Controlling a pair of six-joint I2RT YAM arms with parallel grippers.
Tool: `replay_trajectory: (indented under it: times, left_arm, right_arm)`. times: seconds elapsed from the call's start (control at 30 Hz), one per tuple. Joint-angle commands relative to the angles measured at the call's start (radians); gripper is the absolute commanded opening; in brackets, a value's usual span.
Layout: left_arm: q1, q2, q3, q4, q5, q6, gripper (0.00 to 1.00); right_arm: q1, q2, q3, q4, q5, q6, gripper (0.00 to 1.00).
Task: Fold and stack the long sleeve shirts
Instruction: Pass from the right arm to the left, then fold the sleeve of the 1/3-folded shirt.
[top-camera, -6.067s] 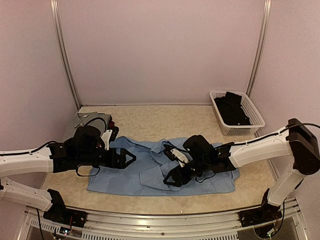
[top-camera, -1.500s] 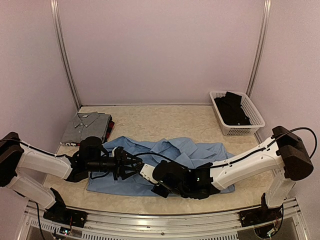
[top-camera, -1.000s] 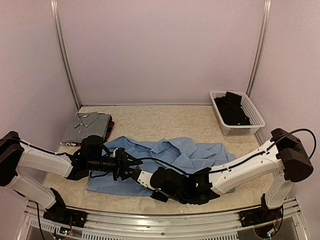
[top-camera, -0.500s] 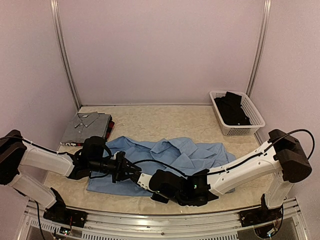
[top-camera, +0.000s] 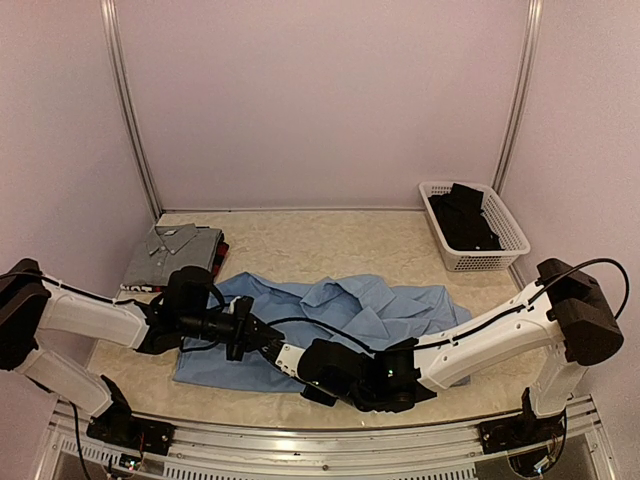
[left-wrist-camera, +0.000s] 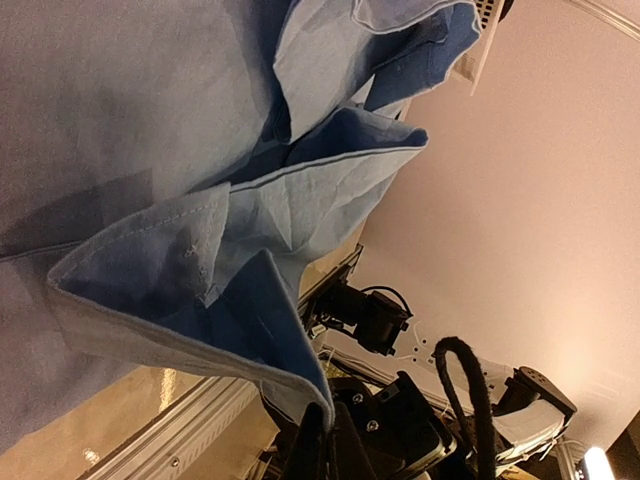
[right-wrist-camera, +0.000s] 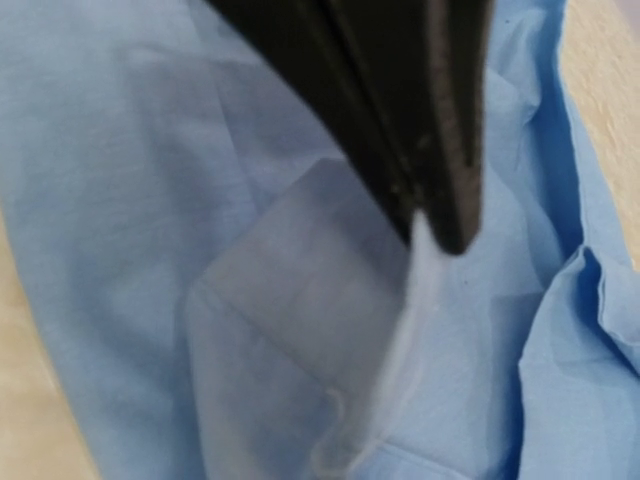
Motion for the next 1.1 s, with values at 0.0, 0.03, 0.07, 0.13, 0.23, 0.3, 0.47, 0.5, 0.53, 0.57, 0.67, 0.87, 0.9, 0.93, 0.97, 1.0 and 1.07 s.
replay_trajectory:
  times: [0.0, 0.03, 0.07, 0.13, 0.23, 0.3, 0.47, 0.5, 0.53, 0.57, 0.67, 0.87, 0.9, 0.93, 0.97, 1.0, 1.07]
  left_arm:
    - [0.006, -0.034, 0.046, -0.042, -0.013, 0.048, 0.00]
    - [0.006, -0.040, 0.055, -0.051, -0.019, 0.064, 0.00]
    - [0.005, -0.044, 0.065, -0.066, -0.026, 0.083, 0.00]
    - [0.006, -0.050, 0.099, -0.113, -0.042, 0.136, 0.00]
    - [0.006, -0.060, 0.166, -0.199, -0.070, 0.233, 0.00]
    - [0.007, -0.069, 0.217, -0.259, -0.092, 0.301, 0.00]
    - [0.006, -0.085, 0.346, -0.391, -0.128, 0.451, 0.00]
    - [0.004, -0.088, 0.376, -0.404, -0.131, 0.471, 0.00]
    - [0.003, -0.088, 0.398, -0.416, -0.129, 0.487, 0.00]
    - [0.000, -0.086, 0.419, -0.428, -0.129, 0.505, 0.00]
    - [-0.017, -0.080, 0.477, -0.464, -0.136, 0.547, 0.00]
    - [-0.059, -0.079, 0.594, -0.553, -0.171, 0.627, 0.00]
    - [-0.067, -0.080, 0.617, -0.564, -0.182, 0.644, 0.00]
    - [-0.075, -0.079, 0.642, -0.572, -0.192, 0.663, 0.00]
    - [-0.085, -0.078, 0.666, -0.574, -0.200, 0.673, 0.00]
    - [-0.095, -0.075, 0.690, -0.573, -0.210, 0.684, 0.00]
    - [-0.122, -0.057, 0.745, -0.576, -0.222, 0.700, 0.00]
  right_arm:
    - [0.012, 0.000, 0.016, -0.010, 0.020, 0.043, 0.12]
    - [0.011, -0.004, 0.016, -0.022, 0.023, 0.047, 0.18]
    - [0.010, -0.009, 0.014, -0.031, 0.024, 0.063, 0.27]
    - [0.005, -0.023, 0.010, -0.043, 0.022, 0.097, 0.40]
    - [-0.007, -0.060, 0.000, -0.069, 0.012, 0.141, 0.55]
    - [-0.021, -0.094, -0.010, -0.087, 0.001, 0.169, 0.62]
    - [-0.036, -0.218, -0.055, -0.143, -0.031, 0.241, 0.73]
    - [-0.042, -0.257, -0.066, -0.156, -0.040, 0.256, 0.74]
    - [-0.048, -0.284, -0.082, -0.168, -0.048, 0.272, 0.76]
    - [-0.057, -0.315, -0.094, -0.180, -0.053, 0.289, 0.76]
    - [-0.099, -0.406, -0.132, -0.215, -0.057, 0.352, 0.78]
    - [-0.268, -0.561, -0.190, -0.284, -0.073, 0.454, 0.78]
    - [-0.298, -0.580, -0.197, -0.297, -0.075, 0.470, 0.78]
    - [-0.324, -0.597, -0.206, -0.304, -0.079, 0.481, 0.78]
    - [-0.347, -0.612, -0.215, -0.310, -0.082, 0.491, 0.78]
    - [-0.370, -0.625, -0.221, -0.316, -0.081, 0.503, 0.78]
    - [-0.414, -0.643, -0.229, -0.339, -0.087, 0.528, 0.78]
